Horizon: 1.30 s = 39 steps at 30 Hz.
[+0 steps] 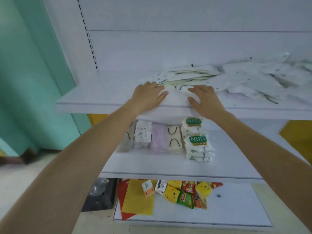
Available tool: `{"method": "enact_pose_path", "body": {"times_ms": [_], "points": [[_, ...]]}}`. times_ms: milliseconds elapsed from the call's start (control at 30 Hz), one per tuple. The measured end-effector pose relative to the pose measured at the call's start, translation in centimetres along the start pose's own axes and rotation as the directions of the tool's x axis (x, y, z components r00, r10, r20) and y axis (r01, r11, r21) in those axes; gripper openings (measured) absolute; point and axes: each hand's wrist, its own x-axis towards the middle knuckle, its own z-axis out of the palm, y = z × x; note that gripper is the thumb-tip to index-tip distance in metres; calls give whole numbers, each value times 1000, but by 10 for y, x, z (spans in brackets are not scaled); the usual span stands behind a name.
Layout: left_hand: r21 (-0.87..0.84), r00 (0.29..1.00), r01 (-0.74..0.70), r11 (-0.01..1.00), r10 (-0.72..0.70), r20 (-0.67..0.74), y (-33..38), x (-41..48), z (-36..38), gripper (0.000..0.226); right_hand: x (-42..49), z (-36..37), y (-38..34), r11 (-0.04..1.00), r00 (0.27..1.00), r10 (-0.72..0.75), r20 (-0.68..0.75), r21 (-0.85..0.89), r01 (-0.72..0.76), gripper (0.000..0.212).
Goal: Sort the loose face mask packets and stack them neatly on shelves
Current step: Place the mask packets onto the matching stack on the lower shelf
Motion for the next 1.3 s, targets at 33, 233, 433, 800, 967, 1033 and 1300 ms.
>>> {"method": "enact_pose_path", "body": {"times_ms": [33, 233, 433, 800, 967, 1033, 1300], "points": [[-14, 1000, 11, 1000, -11, 23, -2, 9, 5, 48, 9, -1, 6, 998, 997, 51, 54, -24, -50, 45], [-78, 983, 24, 997, -9, 184, -21, 60, 20, 47, 46, -2, 28, 990, 935, 130, 331, -100, -102, 41], [-242, 991, 129, 962, -135, -10, -41, 101, 33, 32, 63, 0, 37, 993, 972, 88, 216, -91, -70, 33], [-402, 932, 355, 844, -287, 221, -70, 151, 58, 62, 168, 16, 77, 969, 979, 200, 35, 143, -203, 42], [-404, 880, 461, 790, -346, 327, -79, 165, 66, 68, 198, 33, 84, 961, 915, 277, 293, -67, -269, 58], [-399, 872, 480, 781, -376, 313, -83, 169, 72, 64, 198, 36, 88, 958, 904, 286, 318, -118, -262, 50], [-565, 893, 420, 710, -434, 119, -94, 167, 75, 56, 184, 26, 92, 971, 951, 185, 249, 104, -216, 29]]}}
